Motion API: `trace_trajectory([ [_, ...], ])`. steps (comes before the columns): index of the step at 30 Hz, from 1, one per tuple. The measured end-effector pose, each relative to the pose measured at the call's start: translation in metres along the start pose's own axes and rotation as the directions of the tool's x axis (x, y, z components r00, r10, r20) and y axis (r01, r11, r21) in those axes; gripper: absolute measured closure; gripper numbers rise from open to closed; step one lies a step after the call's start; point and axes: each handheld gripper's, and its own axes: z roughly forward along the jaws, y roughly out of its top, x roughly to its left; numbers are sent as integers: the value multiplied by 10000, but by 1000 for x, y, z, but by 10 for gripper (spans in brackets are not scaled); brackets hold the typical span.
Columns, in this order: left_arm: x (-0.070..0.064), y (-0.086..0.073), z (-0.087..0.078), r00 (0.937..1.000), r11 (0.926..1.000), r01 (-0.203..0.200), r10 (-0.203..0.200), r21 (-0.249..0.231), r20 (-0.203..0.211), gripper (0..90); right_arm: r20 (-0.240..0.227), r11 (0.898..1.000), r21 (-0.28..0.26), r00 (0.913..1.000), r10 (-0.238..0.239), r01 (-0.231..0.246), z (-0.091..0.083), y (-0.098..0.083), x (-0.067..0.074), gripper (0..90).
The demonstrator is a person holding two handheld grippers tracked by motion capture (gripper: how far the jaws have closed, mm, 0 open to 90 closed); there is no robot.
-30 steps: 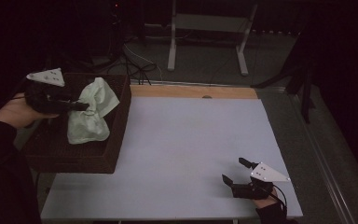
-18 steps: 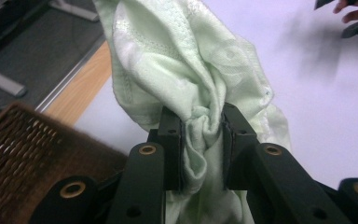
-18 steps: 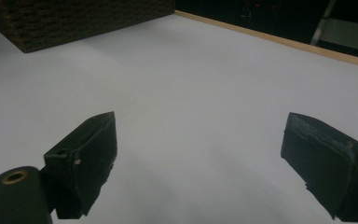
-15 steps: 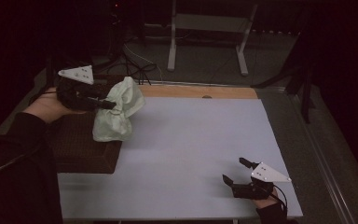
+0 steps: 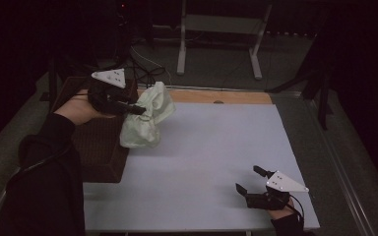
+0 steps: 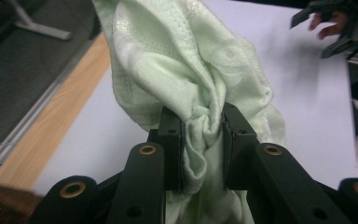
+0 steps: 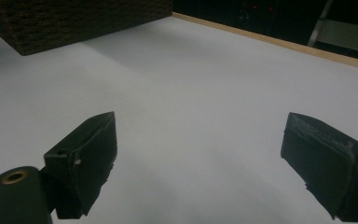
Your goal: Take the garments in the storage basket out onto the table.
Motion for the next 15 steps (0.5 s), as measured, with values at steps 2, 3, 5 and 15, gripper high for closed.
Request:
trace_trajectory([
  [2, 0, 5, 7, 9999, 9999, -109, 109, 64, 55, 743, -11, 10000, -7, 10000, 9, -9, 0, 0, 0, 108],
  [3, -1, 7, 11, 9997, 9999, -141, 141, 10, 200, 744, -6, 10000, -4, 10000, 1, -1, 0, 0, 0, 108],
  [5, -1, 13, 17, 9995, 9998, -195, 196, -48, 233, 744, -11, 10000, -34, 10000, 14, -14, 0, 0, 0, 108],
  [15, -1, 36, 47, 9966, 9990, -337, 358, -299, 740, 743, 27, 10000, -5, 10000, 36, -36, -1, 0, -1, 108],
])
